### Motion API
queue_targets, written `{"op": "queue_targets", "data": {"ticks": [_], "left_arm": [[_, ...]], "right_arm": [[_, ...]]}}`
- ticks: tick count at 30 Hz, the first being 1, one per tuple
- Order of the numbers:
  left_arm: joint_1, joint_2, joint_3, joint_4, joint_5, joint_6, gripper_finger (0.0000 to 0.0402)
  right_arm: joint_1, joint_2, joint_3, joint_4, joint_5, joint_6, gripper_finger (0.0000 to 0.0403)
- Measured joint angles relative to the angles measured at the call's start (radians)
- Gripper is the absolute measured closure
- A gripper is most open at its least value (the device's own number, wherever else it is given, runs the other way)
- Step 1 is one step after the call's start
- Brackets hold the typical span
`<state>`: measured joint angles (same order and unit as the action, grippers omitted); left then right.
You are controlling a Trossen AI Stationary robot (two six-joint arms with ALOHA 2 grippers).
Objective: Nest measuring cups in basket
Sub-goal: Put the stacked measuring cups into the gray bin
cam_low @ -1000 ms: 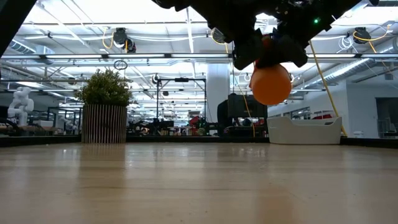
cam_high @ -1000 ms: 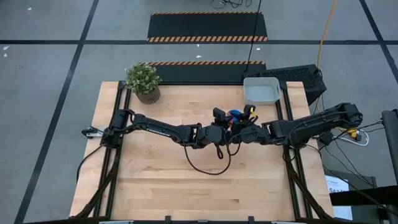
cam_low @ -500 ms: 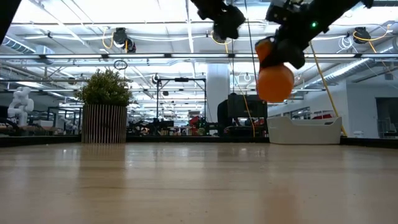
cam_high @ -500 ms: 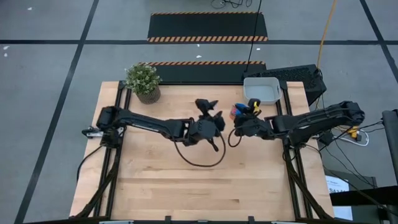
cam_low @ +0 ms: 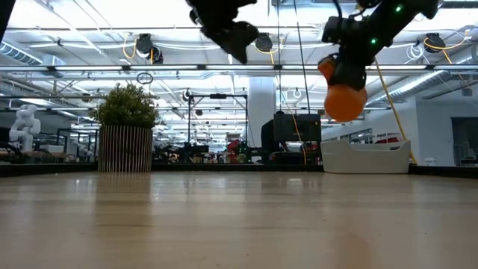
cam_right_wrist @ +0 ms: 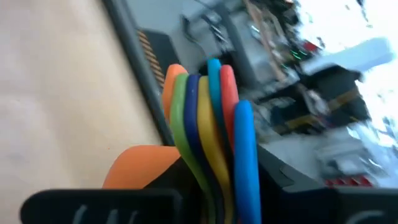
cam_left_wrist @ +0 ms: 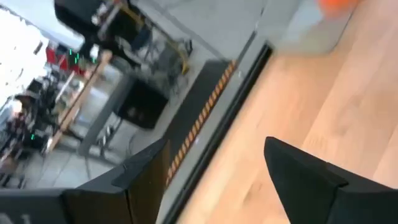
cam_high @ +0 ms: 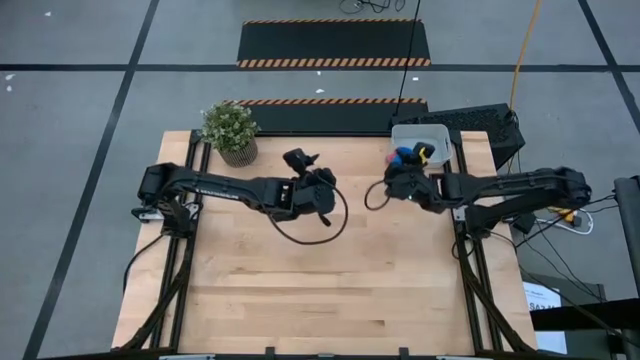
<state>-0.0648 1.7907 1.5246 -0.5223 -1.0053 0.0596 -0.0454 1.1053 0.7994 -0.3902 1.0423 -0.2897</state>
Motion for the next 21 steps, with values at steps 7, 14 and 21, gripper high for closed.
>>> {"op": "queue_targets", "data": {"ticks": [7,14,21], "left_arm": [[0.005,-0.012,-0.084,-0.06,-0.002,-0.118,0.0159],[0.011,-0.011,-0.114,-0.059,-0.019,-0.122,0.0169],[0.008,-0.011,-0.116,-0.051,-0.019,-0.129,0.017]], "right_arm": [[-0.165,0.006,0.0,0.007,0.087,-0.1,0.0327],[-0.345,0.006,-0.013,0.001,0.079,-0.112,0.0331],[-0.471,0.006,-0.108,0.106,-0.005,-0.137,0.0326]]}}
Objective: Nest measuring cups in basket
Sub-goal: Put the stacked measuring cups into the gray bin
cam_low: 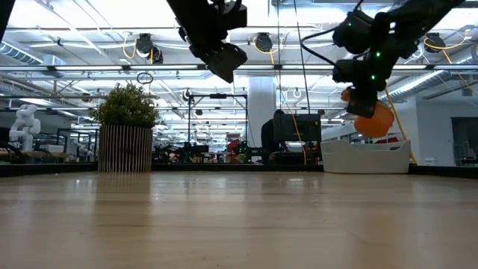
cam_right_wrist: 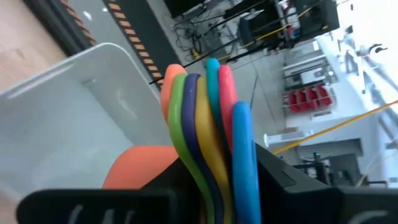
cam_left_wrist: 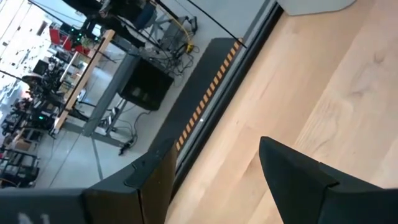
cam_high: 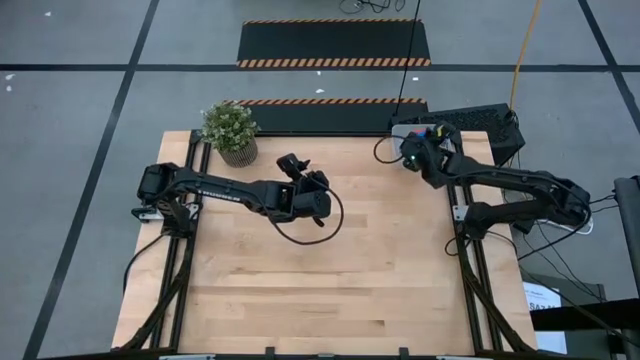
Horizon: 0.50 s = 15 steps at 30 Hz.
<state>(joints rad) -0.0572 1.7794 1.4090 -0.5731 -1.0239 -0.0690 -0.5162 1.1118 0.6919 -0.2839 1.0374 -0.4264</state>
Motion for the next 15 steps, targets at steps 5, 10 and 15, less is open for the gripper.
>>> {"op": "queue_targets", "data": {"ticks": [5,10,15], "left_arm": [[-0.005,0.0,0.0,0.001,0.0,-0.002,0.017],[-0.017,0.0,0.0,0.011,0.0,0.018,0.017],[-0.035,0.0,0.0,0.053,-0.002,0.072,0.017]], "right_arm": [[-0.062,0.004,-0.1,0.288,-0.019,-0.188,0.0326],[-0.094,0.055,-0.155,0.498,-0.047,-0.363,0.0329],[-0.121,0.143,-0.177,0.547,-0.047,-0.437,0.033]]}}
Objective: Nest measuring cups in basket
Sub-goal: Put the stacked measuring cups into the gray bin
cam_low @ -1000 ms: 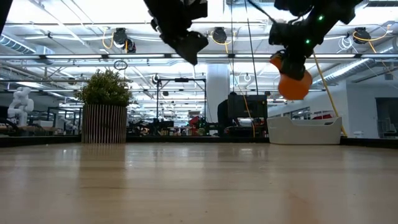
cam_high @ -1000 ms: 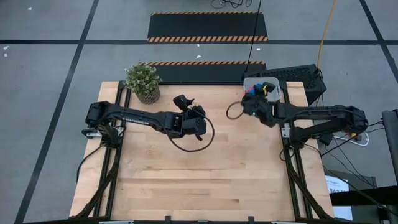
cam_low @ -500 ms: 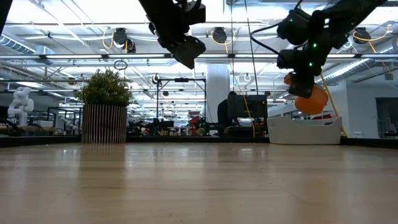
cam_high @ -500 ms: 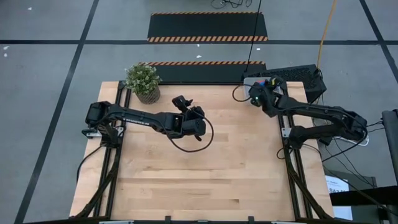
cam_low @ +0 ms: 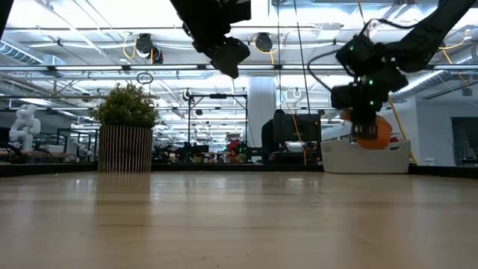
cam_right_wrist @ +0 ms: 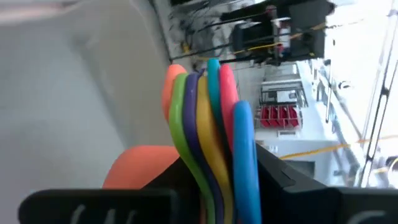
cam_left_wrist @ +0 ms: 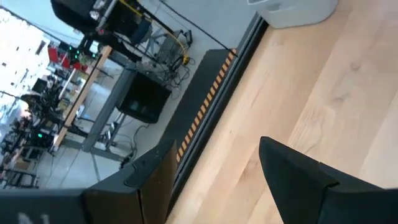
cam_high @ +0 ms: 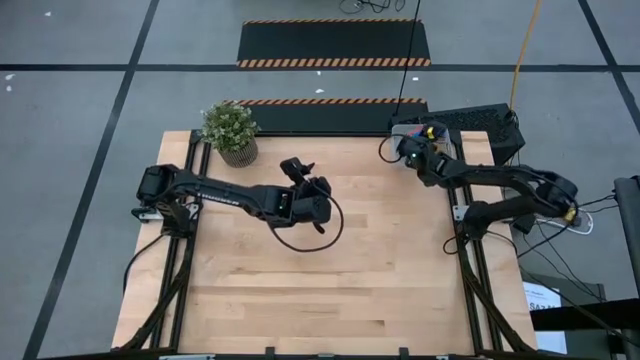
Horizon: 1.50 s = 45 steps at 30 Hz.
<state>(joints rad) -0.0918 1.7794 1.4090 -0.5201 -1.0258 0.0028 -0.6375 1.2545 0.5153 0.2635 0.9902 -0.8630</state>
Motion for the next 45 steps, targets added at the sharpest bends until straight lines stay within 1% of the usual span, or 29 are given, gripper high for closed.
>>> {"op": "queue_targets", "data": {"ticks": [4,12,24,30,35,38,45], "left_arm": [[-0.014,0.0,0.0,0.001,-0.005,0.026,0.017],[-0.035,0.001,0.0,-0.001,-0.023,0.04,0.017],[-0.037,0.001,0.0,-0.001,-0.023,0.037,0.017],[-0.036,0.001,0.0,-0.001,-0.023,0.037,0.017],[-0.036,0.001,0.0,-0.001,-0.023,0.042,0.017],[-0.036,0.001,0.0,0.0,-0.023,0.041,0.017],[-0.036,0.001,0.0,0.0,-0.023,0.041,0.017]], "right_arm": [[-0.017,0.088,-0.003,0.018,0.001,-0.052,0.033],[-0.061,0.213,-0.002,0.199,0.0,-0.142,0.0325],[-0.112,0.248,-0.002,0.179,-0.098,-0.111,0.032],[-0.138,0.246,0.0,0.132,-0.175,-0.043,0.0319],[-0.153,0.246,0.001,0.094,-0.175,-0.026,0.0317],[-0.153,0.247,0.001,0.09,-0.181,-0.022,0.0307],[-0.154,0.247,-0.001,0.061,-0.226,0.05,0.0253]]}}
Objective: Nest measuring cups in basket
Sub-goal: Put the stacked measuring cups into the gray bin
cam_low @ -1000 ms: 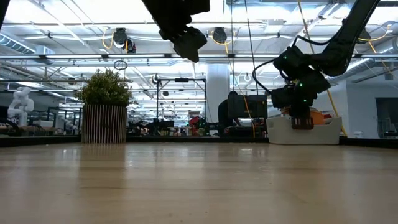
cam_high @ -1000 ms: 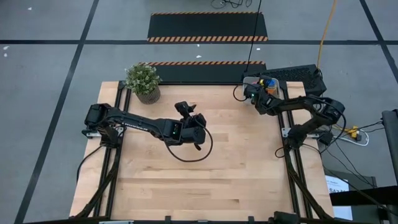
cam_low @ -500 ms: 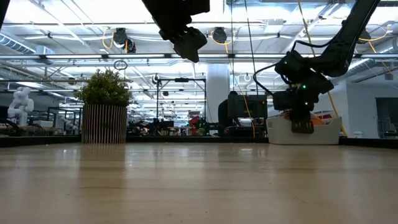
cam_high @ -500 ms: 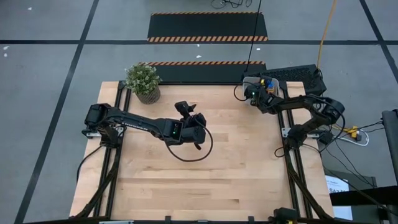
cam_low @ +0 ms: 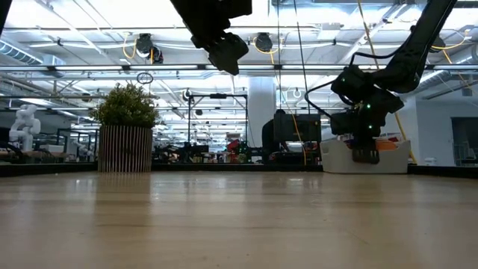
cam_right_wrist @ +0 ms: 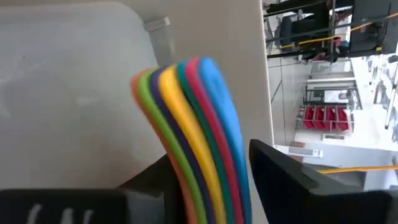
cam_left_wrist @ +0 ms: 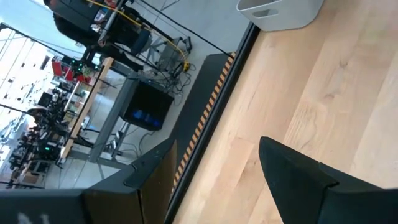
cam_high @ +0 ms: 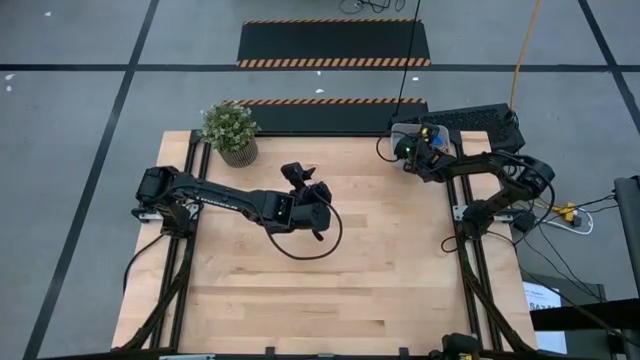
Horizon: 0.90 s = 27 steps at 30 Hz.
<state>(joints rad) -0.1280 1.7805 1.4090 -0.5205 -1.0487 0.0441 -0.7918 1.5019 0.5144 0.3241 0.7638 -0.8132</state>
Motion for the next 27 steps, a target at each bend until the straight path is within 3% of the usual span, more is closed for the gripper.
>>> {"op": "queue_targets", "data": {"ticks": [6,13,17,27], "left_arm": [[0.0,0.0,0.0,0.0,0.0,0.0,0.017],[0.001,0.0,0.0,0.0,0.0,0.0,0.017],[0.006,0.0,0.0,0.0,0.0,0.0,0.017],[0.011,0.0,0.0,0.001,0.001,-0.02,0.017]], "right_arm": [[0.0,-0.002,0.001,-0.007,-0.002,0.041,0.0225],[0.001,-0.01,0.001,-0.012,-0.011,0.078,0.0222],[0.0,-0.038,0.0,-0.033,-0.074,0.11,0.0213],[0.004,-0.134,-0.002,-0.116,-0.116,0.182,0.0152]]}}
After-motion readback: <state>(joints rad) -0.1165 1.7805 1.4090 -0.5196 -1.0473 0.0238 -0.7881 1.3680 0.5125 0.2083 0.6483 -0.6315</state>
